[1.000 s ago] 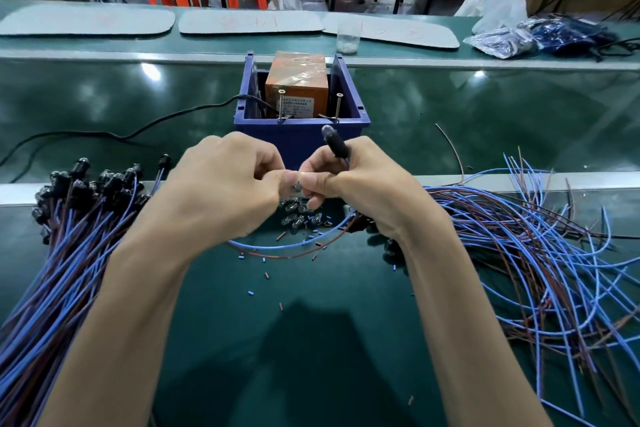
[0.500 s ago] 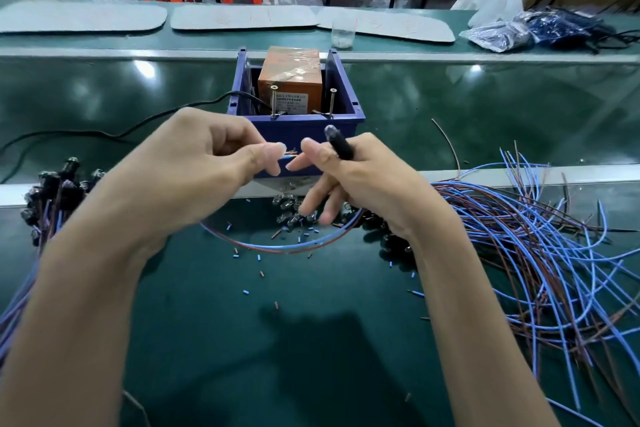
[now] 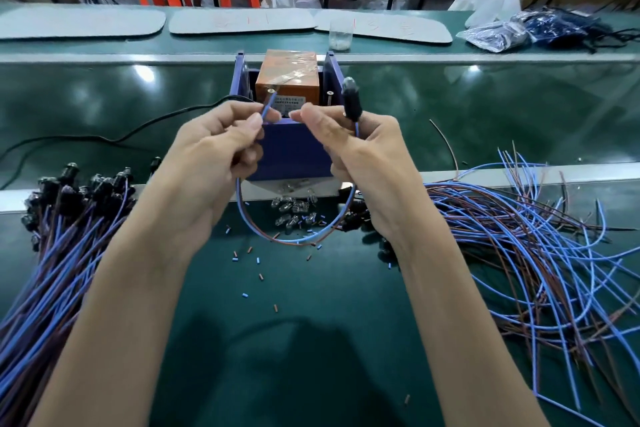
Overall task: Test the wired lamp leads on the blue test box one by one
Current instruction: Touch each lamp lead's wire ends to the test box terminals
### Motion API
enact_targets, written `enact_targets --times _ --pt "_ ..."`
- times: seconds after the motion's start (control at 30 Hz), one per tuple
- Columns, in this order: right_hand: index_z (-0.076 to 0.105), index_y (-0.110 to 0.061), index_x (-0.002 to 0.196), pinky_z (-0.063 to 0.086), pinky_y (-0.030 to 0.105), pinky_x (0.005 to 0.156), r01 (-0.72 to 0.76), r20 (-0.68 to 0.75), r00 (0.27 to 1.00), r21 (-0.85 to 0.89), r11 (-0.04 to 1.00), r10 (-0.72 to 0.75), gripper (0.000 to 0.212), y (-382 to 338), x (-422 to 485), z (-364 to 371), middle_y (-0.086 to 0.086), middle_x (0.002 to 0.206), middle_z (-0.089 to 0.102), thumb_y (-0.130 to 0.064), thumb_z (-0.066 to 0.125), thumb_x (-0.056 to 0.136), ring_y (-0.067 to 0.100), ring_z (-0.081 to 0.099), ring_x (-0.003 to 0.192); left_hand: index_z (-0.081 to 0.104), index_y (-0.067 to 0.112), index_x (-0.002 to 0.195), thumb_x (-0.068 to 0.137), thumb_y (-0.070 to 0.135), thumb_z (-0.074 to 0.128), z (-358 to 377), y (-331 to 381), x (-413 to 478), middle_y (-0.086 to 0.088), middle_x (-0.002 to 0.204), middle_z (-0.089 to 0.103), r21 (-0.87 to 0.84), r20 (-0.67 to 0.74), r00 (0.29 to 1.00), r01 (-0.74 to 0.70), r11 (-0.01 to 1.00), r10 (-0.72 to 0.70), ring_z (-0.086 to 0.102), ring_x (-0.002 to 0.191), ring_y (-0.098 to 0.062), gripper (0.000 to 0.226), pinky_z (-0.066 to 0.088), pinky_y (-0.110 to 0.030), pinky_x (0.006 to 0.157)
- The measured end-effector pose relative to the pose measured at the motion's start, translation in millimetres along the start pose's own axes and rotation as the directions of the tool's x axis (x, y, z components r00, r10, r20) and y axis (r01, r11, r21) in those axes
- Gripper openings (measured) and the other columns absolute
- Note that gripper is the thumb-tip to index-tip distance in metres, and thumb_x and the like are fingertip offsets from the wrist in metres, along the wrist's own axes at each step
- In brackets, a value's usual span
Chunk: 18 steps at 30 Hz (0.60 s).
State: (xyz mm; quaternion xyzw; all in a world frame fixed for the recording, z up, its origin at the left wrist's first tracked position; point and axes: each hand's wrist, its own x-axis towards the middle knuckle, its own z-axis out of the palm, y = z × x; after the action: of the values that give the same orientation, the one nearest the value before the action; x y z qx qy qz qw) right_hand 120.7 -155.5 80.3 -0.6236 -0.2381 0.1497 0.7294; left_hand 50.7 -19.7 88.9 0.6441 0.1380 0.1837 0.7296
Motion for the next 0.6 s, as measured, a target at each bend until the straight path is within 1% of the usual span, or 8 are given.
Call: enact_targets --times 0.07,0.17,0.27,0.33,0.37,0.43,0.5,0.6 --pt "0.073 -0.001 0.099 0.023 0.010 0.042 -0.008 -0.030 1.000 0.038 0.999 0.009 0.019 0 0 0 -0.014 0.041 0.035 -0.017 0.065 0.090 0.004 0.028 0.039 0.062 0.009 0.090 0.098 0.004 0.045 3 -1 1 0.004 0.068 0.050 -0.164 -0.047 0.999 -0.002 0.986 -0.005 0.039 0.054 -0.003 0.020 0.030 -0.010 0.049" --pt "0.075 -0.004 0.086 0.017 0.015 0.039 0.011 -0.048 0.999 0.135 0.991 -0.005 0.028 -1 1 2 -0.008 0.049 0.033 -0.026 0.059 0.095 0.005 0.019 0.043 0.065 0.012 0.091 0.093 0.008 0.052 7 -3 1 0.007 0.064 0.054 -0.360 -0.058 0.997 0.020 0.933 -0.044 0.046 0.061 -0.004 0.013 0.038 -0.011 0.055" --pt "0.075 -0.003 0.078 0.022 0.013 0.037 0.049 -0.058 0.998 0.161 0.986 -0.040 0.055 -2 1 4 -0.001 0.047 0.045 -0.040 0.040 0.101 0.006 0.028 0.037 0.072 0.019 0.087 0.076 0.019 0.064 12 -4 -1 0.007 0.068 0.057 -0.448 -0.022 0.998 0.043 0.893 -0.059 0.052 0.065 -0.004 0.014 0.043 -0.016 0.063" --pt "0.076 -0.006 0.078 0.029 0.013 0.039 0.046 -0.037 0.998 0.089 0.995 -0.043 0.059 0 0 7 0.003 0.050 0.053 -0.046 0.037 0.099 0.009 0.037 0.040 0.076 0.021 0.081 0.074 0.022 0.064 16 -3 -2 0.009 0.068 0.060 -0.466 -0.001 0.999 0.040 0.884 -0.046 0.054 0.064 -0.004 0.014 0.044 -0.018 0.064" --pt "0.076 -0.008 0.080 0.030 0.013 0.041 0.048 -0.023 0.999 0.048 0.998 -0.047 0.053 0 -1 9 0.005 0.053 0.057 -0.045 0.043 0.097 0.009 0.039 0.042 0.077 0.023 0.078 0.074 0.023 0.063 18 -3 -3 0.010 0.067 0.062 -0.467 0.008 0.999 0.036 0.883 -0.037 0.055 0.062 -0.004 0.015 0.044 -0.018 0.063" --pt "0.076 -0.008 0.083 0.032 0.012 0.044 0.069 0.006 0.998 -0.019 0.997 -0.069 0.027 3 -2 12 0.007 0.058 0.062 -0.030 0.063 0.091 0.006 0.041 0.044 0.078 0.026 0.073 0.075 0.026 0.061 22 -1 -6 0.011 0.066 0.066 -0.469 0.011 1.000 0.030 0.883 -0.028 0.058 0.058 -0.004 0.017 0.048 -0.021 0.058" --pt "0.075 -0.008 0.081 0.036 0.010 0.045 0.075 0.042 0.996 -0.007 0.997 -0.074 0.006 3 -4 14 -0.003 0.055 0.062 -0.011 0.072 0.084 0.001 0.045 0.042 0.077 0.024 0.074 0.075 0.025 0.061 25 0 -8 0.011 0.063 0.065 -0.500 -0.005 1.000 0.022 0.866 -0.029 0.060 0.055 -0.005 0.015 0.050 -0.021 0.052" --pt "0.072 -0.007 0.075 0.039 0.012 0.047 0.081 0.039 0.996 -0.005 0.997 -0.081 0.008 5 -3 14 0.000 0.055 0.060 -0.001 0.073 0.080 0.003 0.044 0.043 0.071 0.023 0.083 0.085 0.020 0.059 29 1 -10 0.010 0.060 0.064 -0.549 -0.028 0.998 0.027 0.835 -0.050 0.058 0.049 -0.006 0.012 0.049 -0.021 0.047"
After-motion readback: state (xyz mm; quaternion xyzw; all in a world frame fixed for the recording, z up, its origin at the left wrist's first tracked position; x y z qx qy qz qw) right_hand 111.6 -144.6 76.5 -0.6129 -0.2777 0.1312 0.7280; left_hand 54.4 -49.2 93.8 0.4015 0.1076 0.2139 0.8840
